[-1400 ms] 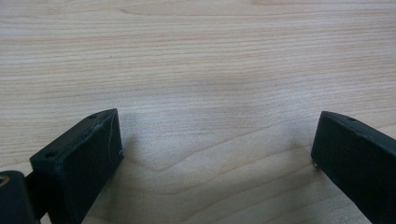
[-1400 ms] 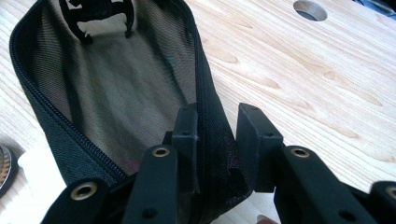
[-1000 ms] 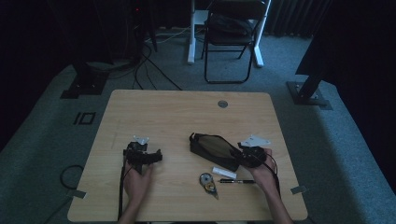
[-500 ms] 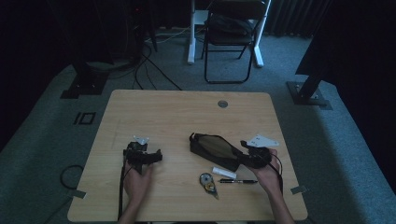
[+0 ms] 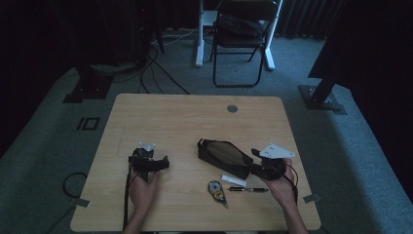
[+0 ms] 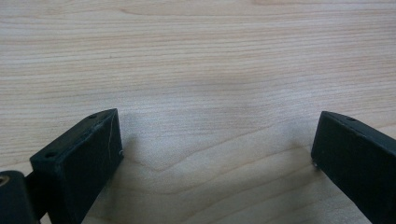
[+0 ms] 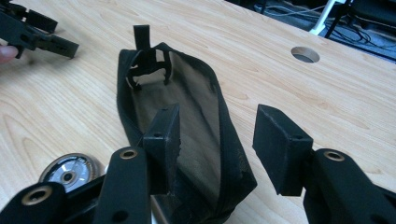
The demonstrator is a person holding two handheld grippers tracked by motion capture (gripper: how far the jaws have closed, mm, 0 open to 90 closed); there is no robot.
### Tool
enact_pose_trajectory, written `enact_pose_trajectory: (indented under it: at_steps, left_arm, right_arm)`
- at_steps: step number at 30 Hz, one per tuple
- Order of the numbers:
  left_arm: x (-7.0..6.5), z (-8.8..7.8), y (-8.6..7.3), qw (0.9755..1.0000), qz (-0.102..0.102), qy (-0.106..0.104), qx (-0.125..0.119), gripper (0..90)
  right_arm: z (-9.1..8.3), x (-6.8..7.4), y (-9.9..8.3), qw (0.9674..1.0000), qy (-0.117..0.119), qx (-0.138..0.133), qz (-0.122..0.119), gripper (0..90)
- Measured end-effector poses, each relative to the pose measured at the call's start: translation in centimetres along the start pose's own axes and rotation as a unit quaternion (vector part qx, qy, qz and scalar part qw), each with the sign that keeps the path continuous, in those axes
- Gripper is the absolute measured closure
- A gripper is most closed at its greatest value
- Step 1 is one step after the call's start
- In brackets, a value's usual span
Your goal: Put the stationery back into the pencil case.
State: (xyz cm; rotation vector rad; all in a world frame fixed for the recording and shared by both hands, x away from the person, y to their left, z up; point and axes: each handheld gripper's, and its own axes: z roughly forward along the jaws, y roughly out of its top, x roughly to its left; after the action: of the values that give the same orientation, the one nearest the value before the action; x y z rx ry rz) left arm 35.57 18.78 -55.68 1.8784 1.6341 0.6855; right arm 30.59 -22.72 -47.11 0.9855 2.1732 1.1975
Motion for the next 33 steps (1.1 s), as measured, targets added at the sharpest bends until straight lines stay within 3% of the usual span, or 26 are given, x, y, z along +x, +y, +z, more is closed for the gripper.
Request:
enact_pose_trajectory:
  at_steps: [7,19,33]
  left_arm:
    - [0.0,0.0,0.0,1.0000,0.000,0.000,0.000,2.2]
    - [0.0,0.0,0.0,1.0000,0.000,0.000,0.000,2.2]
    - [0.0,0.0,0.0,1.0000,0.000,0.000,0.000,2.2]
  right_arm:
    - [-0.5,0.8,-0.7,0.9999,0.001,0.001,-0.016,54.5]
    - [-1.0,1.4,-2.5,0.9998,0.009,0.005,-0.018,58.2]
    - [-0.2,2.5,-4.0,0.9991,0.026,0.022,-0.026,57.1]
